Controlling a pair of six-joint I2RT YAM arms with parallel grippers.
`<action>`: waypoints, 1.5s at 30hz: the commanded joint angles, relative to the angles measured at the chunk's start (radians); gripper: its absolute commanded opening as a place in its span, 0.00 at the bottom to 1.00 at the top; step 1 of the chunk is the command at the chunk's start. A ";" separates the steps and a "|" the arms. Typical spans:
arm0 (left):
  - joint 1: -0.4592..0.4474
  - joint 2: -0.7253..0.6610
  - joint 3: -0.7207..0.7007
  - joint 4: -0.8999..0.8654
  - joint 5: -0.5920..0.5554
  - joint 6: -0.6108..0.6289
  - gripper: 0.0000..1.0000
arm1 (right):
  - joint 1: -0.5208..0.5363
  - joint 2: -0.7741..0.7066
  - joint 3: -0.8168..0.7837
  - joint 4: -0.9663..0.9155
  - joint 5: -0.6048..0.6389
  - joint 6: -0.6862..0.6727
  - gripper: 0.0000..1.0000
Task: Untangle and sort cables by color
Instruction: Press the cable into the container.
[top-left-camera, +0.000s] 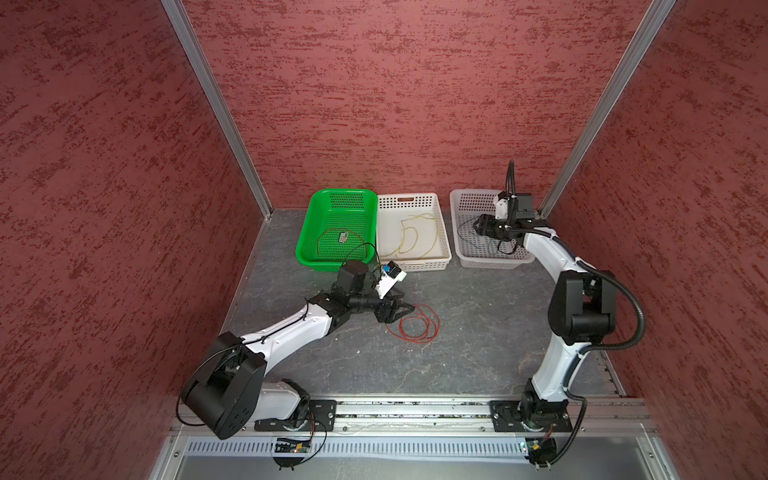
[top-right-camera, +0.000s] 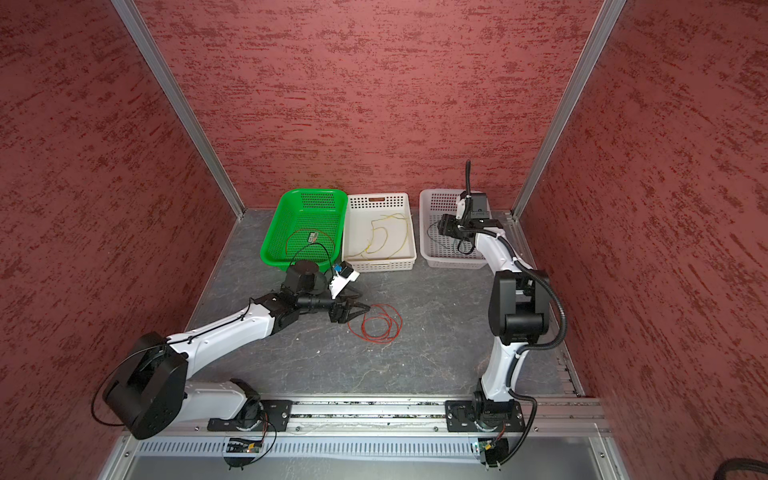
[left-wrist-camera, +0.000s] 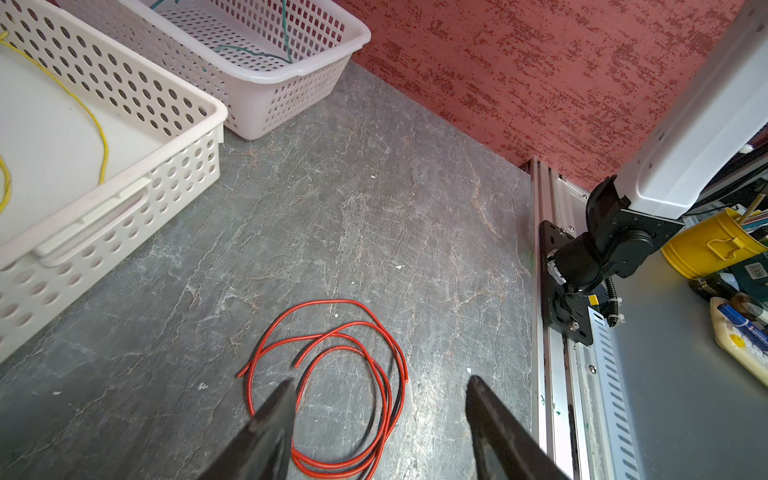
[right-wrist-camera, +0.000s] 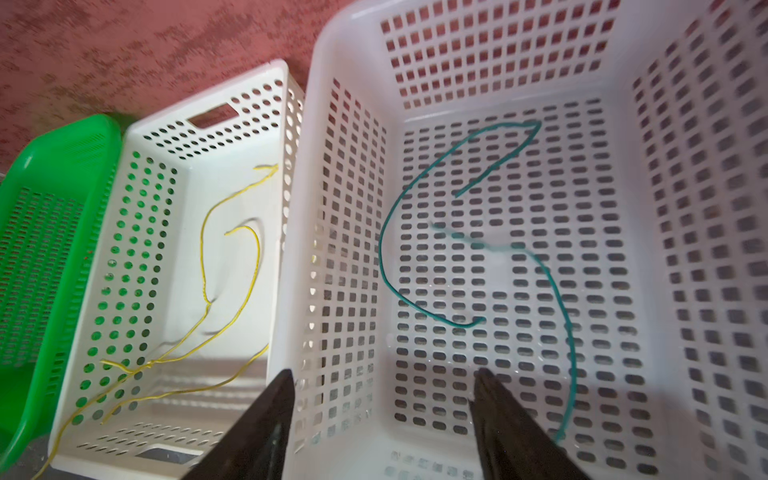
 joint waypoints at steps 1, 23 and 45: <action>-0.002 -0.029 0.000 -0.006 -0.007 0.007 0.65 | -0.007 0.061 0.082 -0.069 -0.009 -0.017 0.69; -0.006 -0.013 0.020 -0.020 -0.004 0.013 0.65 | -0.009 0.293 0.453 -0.358 0.108 -0.130 0.69; -0.066 0.075 0.103 0.039 -0.001 0.000 0.65 | -0.039 -0.047 0.079 -0.045 -0.268 0.042 0.68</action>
